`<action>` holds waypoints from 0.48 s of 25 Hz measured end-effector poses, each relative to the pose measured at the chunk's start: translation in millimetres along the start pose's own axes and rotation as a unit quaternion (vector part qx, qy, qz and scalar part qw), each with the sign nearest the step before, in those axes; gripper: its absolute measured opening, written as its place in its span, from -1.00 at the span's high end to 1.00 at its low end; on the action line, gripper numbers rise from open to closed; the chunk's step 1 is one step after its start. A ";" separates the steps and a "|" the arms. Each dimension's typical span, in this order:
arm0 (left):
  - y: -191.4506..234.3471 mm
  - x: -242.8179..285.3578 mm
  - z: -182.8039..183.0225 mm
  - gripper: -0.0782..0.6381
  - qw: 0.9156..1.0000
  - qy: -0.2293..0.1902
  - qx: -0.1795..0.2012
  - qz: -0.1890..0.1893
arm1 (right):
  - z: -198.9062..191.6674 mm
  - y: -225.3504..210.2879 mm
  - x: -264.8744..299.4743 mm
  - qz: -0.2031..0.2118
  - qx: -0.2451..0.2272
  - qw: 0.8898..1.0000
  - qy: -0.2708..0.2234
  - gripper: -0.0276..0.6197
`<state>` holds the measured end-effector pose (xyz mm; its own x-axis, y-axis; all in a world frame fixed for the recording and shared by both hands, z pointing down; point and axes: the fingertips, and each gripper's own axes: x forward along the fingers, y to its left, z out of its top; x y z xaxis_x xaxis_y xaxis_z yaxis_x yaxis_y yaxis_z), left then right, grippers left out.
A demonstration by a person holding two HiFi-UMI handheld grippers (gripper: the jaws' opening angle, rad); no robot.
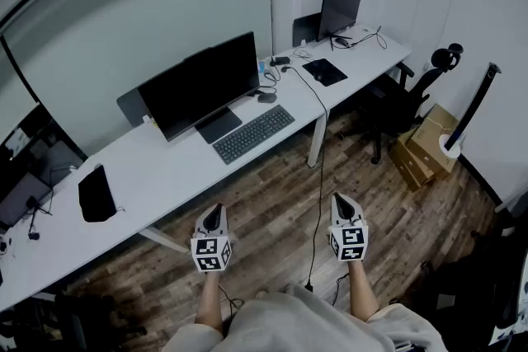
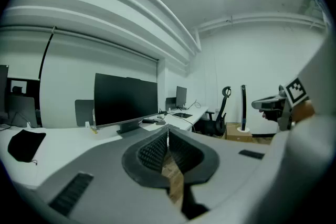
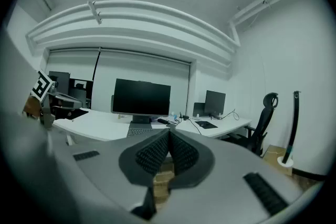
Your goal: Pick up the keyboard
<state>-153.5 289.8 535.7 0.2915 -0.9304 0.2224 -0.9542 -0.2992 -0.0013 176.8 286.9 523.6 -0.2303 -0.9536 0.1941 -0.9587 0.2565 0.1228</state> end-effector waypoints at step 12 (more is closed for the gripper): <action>2.4 0.5 -3.2 0.74 1.000 0.006 0.002 0.001 | -6.3 6.9 3.3 0.003 -0.001 1.000 0.006 0.91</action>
<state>-155.9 289.2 539.0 0.2888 -0.9285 0.2333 -0.9544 -0.2984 -0.0058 170.5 286.5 531.3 -0.2338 -0.9499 0.2073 -0.9569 0.2626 0.1239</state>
